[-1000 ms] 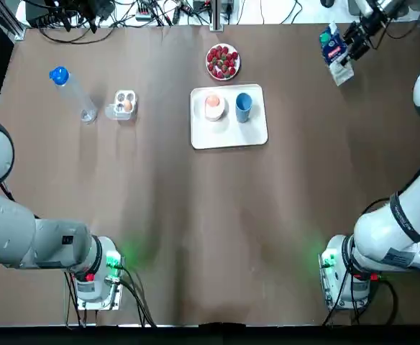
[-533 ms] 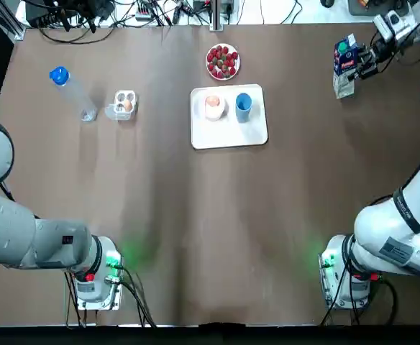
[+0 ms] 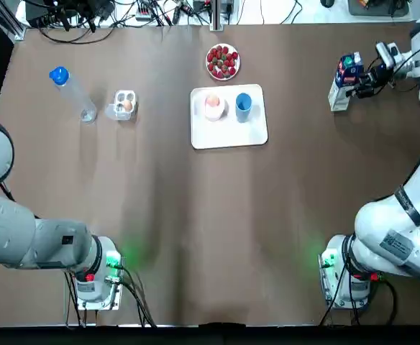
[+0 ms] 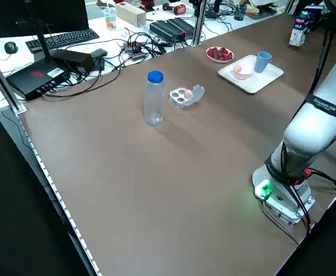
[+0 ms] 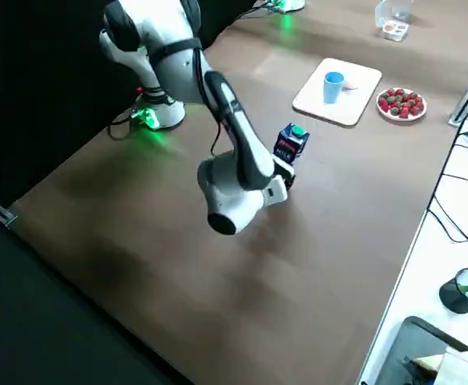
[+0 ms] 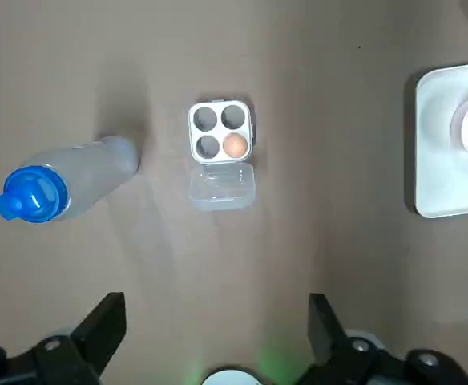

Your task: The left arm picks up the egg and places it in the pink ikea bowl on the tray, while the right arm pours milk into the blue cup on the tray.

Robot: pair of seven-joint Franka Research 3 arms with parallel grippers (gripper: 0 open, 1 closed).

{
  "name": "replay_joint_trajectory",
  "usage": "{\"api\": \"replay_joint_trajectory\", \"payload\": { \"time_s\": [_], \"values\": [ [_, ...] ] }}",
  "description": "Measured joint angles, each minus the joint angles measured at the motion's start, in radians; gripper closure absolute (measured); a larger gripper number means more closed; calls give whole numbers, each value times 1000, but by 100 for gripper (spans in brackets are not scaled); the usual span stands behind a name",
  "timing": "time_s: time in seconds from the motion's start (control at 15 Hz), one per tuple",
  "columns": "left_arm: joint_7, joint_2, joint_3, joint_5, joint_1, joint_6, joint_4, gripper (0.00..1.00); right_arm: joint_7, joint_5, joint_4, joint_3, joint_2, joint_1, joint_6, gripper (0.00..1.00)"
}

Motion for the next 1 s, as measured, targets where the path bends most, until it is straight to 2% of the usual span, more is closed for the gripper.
{"api": "replay_joint_trajectory", "payload": {
  "time_s": [0.2, 1.0],
  "values": [
    [0, 0, 0, 0, 1, 0, 0, 0, -28, 36, 0, 1, 33, -10, -26, 37],
    [0, 1, 0, 0, 2, 1, -1, 0, -180, 44, 1, 2, 82, -35, -27, 37]
  ]
}}
